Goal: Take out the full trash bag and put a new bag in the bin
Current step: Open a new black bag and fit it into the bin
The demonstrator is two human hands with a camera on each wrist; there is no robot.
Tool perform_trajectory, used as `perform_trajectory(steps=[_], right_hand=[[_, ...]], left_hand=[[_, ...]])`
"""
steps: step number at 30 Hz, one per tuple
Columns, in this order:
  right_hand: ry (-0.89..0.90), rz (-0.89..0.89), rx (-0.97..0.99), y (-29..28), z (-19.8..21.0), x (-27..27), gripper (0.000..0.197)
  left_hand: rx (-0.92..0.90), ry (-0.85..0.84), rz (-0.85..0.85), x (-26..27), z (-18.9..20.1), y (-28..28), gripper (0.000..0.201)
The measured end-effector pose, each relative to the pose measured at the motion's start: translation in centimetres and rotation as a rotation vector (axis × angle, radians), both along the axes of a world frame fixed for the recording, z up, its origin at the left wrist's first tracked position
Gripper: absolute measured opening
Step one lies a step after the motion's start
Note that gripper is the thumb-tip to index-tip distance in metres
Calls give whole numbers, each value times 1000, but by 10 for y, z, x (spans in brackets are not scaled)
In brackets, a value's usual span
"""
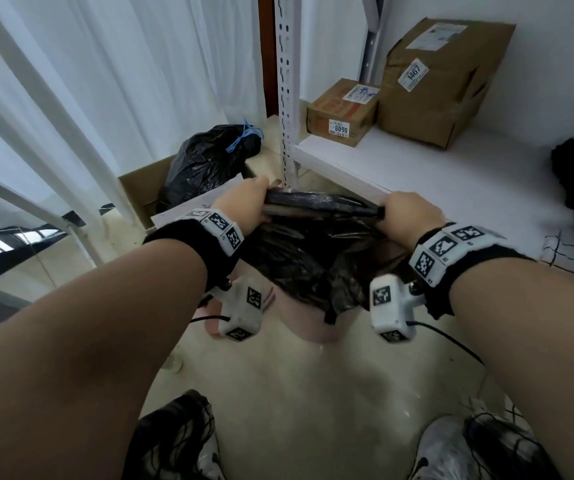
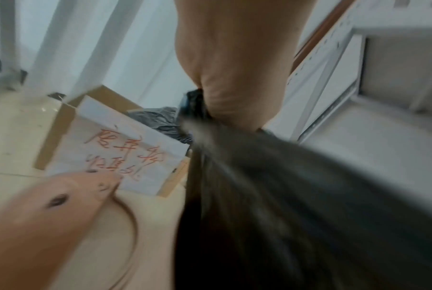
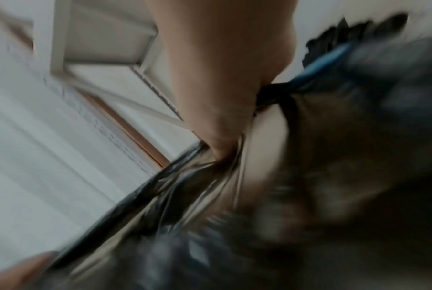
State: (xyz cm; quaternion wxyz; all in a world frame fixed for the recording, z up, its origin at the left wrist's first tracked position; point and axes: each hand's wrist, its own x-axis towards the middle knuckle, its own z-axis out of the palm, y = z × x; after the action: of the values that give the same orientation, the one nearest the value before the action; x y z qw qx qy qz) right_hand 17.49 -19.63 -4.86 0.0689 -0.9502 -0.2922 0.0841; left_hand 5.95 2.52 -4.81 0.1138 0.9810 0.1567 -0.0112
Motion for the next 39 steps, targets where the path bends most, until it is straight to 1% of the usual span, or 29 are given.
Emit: perform_trajectory(steps=[1, 2, 3, 5, 7, 8, 9, 10, 11, 12, 14, 15, 16, 17, 18, 20, 21, 22, 23, 24, 25, 26, 29, 30, 31, 33, 36, 38, 39], right_hand=[[-63, -74, -55, -6, -4, 0, 22], [-82, -124, -58, -10, -6, -1, 24], [-60, -154, -15, -10, -8, -2, 25], [46, -228, 152, -1, -8, -1, 28], [76, -254, 359, 10, -3, 1, 29], [11, -212, 494, 15, 0, 1, 32], [-79, -120, 613, 21, 0, 1, 37], [-150, -5, 679, 25, 2, -3, 43], [-158, 112, 661, 28, -1, -6, 48], [-95, 216, 537, 28, -8, -7, 49], [178, 294, 5, 25, -28, -17, 39], [292, 269, -231, 22, -38, -21, 34], [331, 259, -304, 20, -44, -22, 32], [304, 260, -249, 19, -44, -20, 31], [237, 237, -125, 21, -38, -16, 31], [1, 191, 241, 24, -26, -5, 38], [-73, 159, 359, 25, -22, -3, 42], [-93, 155, 353, 24, -22, -1, 44], [-24, 172, 224, 22, -26, -1, 41], [106, 181, 18, 20, -35, -5, 37], [214, 179, -149, 15, -43, -10, 34], [258, 181, -215, 13, -44, -12, 33], [159, 76, 103, 11, -32, -2, 31], [146, 14, 192, 10, -28, 0, 28], [126, -13, 237, 8, -26, 1, 24], [79, -26, 194, 3, -28, 1, 17], [26, 15, 84, -6, -38, 1, 21], [-2, 13, 55, -6, -42, -2, 12], [-13, -1, 34, -4, -44, -3, 18]], left_hand=[[117, 88, -8, -1, -6, 3, 26], [171, 125, -5, -2, -10, 4, 22], [156, 129, 16, -1, -14, 4, 20], [5, 106, 70, 5, -18, -1, 21], [-143, -35, 124, 14, -18, -6, 23], [-195, -184, 138, 15, -13, -11, 25], [-248, -370, 142, 16, -9, -16, 26], [-267, -498, 114, 14, -4, -23, 28], [-252, -495, 65, 13, -6, -25, 31], [-173, -319, -8, 13, -9, -29, 33], [44, 261, -135, 8, -21, -40, 34], [127, 435, -163, 8, -29, -42, 34], [114, 448, -163, 8, -30, -44, 34], [44, 349, -127, 10, -28, -45, 34], [-16, 200, -70, 12, -20, -44, 34], [-108, -164, 20, 17, -9, -42, 34], [-117, -239, 32, 18, -7, -40, 34], [-96, -200, 20, 16, -3, -40, 35], [-31, -37, -18, 15, -5, -40, 36], [12, 161, -57, 11, -8, -44, 35], [74, 286, -79, 10, -14, -43, 34], [113, 339, -98, 9, -16, -40, 33], [59, 278, -46, 13, -18, -19, 25], [9, 256, 2, 11, -18, -13, 29], [-32, 263, 50, 9, -20, -9, 40], [-49, 283, 84, 1, -25, -4, 60], [38, 311, 79, -8, -36, 0, 72], [28, 273, 102, -8, -40, 1, 82], [30, 246, 108, -7, -41, 2, 86]])
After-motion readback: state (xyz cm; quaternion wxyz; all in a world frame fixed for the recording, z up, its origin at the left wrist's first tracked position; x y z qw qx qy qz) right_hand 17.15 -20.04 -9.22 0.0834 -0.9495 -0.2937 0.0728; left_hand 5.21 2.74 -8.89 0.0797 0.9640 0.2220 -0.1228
